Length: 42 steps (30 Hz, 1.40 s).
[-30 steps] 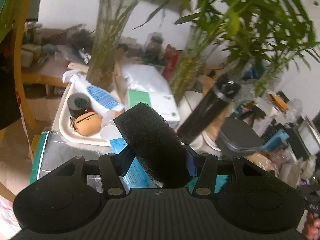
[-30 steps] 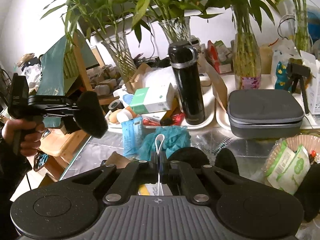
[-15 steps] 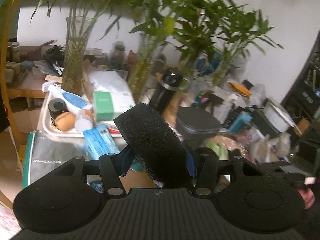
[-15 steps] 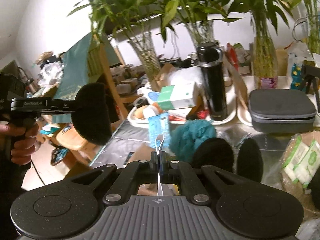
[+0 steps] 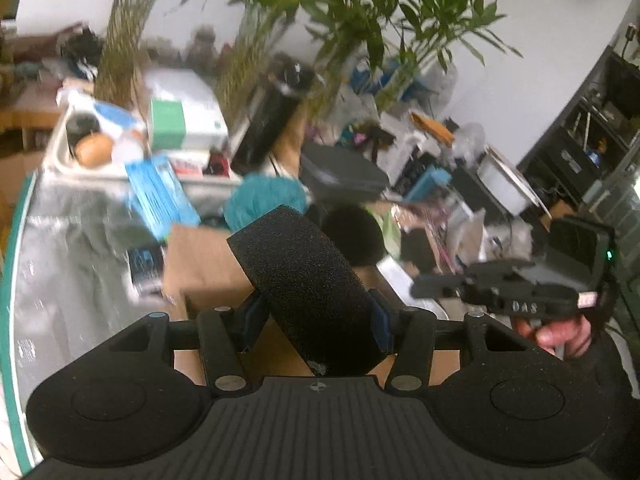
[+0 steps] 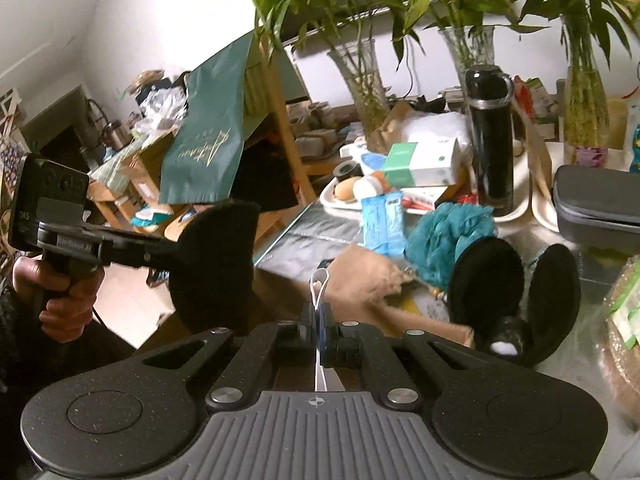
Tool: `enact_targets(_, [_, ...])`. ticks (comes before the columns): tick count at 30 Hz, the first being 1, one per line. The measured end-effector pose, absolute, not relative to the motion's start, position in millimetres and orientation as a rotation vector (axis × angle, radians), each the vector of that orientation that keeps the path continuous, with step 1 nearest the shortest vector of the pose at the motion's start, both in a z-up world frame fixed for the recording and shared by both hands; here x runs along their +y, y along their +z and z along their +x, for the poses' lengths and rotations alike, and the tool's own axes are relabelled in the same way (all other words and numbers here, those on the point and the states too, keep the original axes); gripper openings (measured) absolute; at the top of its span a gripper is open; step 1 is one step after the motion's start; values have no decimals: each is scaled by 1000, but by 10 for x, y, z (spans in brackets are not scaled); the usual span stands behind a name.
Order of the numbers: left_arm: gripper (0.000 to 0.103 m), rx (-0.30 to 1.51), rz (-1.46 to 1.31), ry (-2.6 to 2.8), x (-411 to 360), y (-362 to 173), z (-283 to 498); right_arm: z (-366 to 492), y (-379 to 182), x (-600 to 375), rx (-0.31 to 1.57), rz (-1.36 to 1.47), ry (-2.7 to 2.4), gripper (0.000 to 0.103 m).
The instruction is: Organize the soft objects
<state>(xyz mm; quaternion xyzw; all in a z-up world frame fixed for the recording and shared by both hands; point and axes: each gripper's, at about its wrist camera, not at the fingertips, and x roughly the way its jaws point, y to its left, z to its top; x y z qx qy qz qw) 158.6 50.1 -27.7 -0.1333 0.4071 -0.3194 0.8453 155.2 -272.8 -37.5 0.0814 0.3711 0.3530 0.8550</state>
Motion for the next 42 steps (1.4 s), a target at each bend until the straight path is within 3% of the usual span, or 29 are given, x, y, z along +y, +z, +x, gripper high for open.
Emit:
enact_targets(12, [52,1026,-261,-677,420,-597,1468,1348,-542,-2548,870,66,730,4])
enact_targets(27, [59,1025,-258,-691,401,-600,1456,1362,-651,-2489,931,21,703,7])
enact_targets(30, [65,1024,-266,-705,399,-600,1457,1357,-628,-2483,917,23,710,44])
enact_targets(31, [68,1025,-264,-709,393,-599,1455,1350,-611,-2484,904,22,711,66])
enact_targets(32, [71,1024,-262,-714,387,-598,1452,1345,-594,-2488,893,22,715,77])
enact_targets(37, [82,1009,-242,-726,361,-561,1423,1329,-540,-2481,856,28,730,92])
enact_targets(42, [84,972,-258,-707,414,-511,1416,1343,-511,-2511,836,48,712,93])
